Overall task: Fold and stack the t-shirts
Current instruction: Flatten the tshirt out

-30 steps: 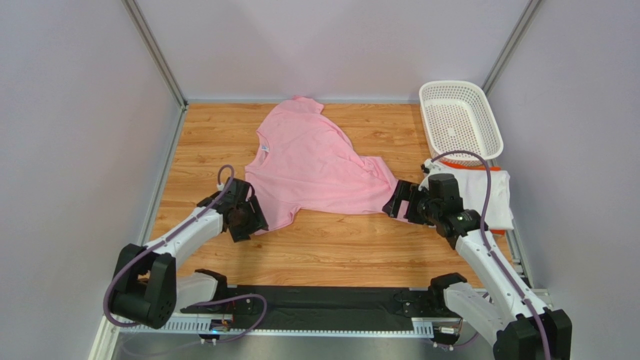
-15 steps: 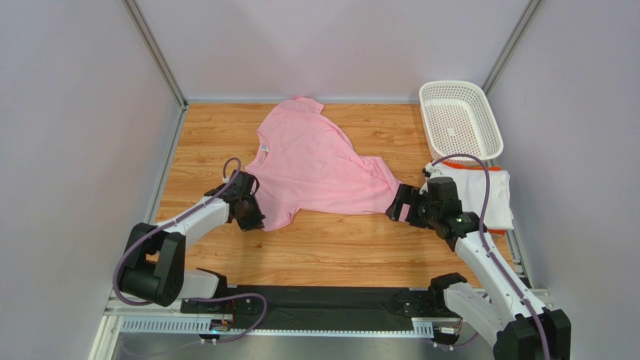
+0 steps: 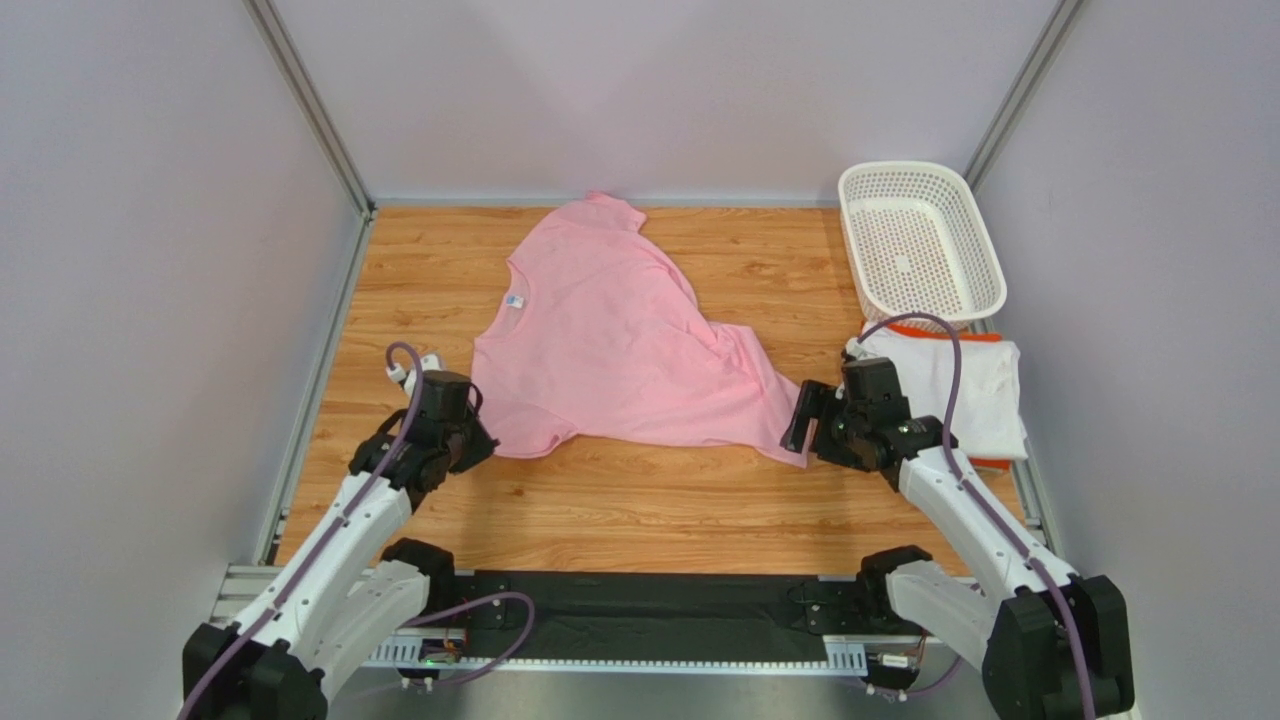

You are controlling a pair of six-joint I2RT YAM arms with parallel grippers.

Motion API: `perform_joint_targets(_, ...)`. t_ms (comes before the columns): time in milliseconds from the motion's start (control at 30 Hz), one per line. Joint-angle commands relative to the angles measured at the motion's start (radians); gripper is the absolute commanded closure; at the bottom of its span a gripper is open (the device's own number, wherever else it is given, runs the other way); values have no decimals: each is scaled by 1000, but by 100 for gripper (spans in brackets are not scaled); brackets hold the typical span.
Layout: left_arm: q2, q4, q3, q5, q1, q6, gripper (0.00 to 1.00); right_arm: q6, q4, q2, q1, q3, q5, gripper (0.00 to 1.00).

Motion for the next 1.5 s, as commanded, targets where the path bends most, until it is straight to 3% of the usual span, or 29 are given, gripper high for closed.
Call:
perform_joint_targets(0,-39,-57,-9,-59,-4,-22,100,19,28,26,2,-38,-60,24)
perform_joint_targets(233,-16,-71,-5,-56,-4,-29,100,59,80,21,44,-124,-100,28)
perform_joint_targets(500,-40,-16,-14,-22,-4,0,100,65,203,133,50,-106,-85,35)
perform_joint_targets(533,-46,-8,-15,-21,-4,-2,100,66,213,150,50,-100,-80,40)
perform_joint_targets(667,-71,13,-15,-36,-4,-5,100,75,216,190,51,-77,-80,84)
perform_joint_targets(800,-106,24,29,-28,-4,-8,100,62,183,110,53,-27,-92,100)
perform_joint_targets(1033,-181,-22,225,-45,-4,32,100,-6,-13,-80,51,223,-40,100)
perform_joint_targets(1267,-207,-86,594,-97,-4,110,100,-75,-135,-141,51,547,1,100)
perform_joint_targets(1467,-192,-89,889,-79,-4,194,100,-102,-205,-160,51,800,-51,100)
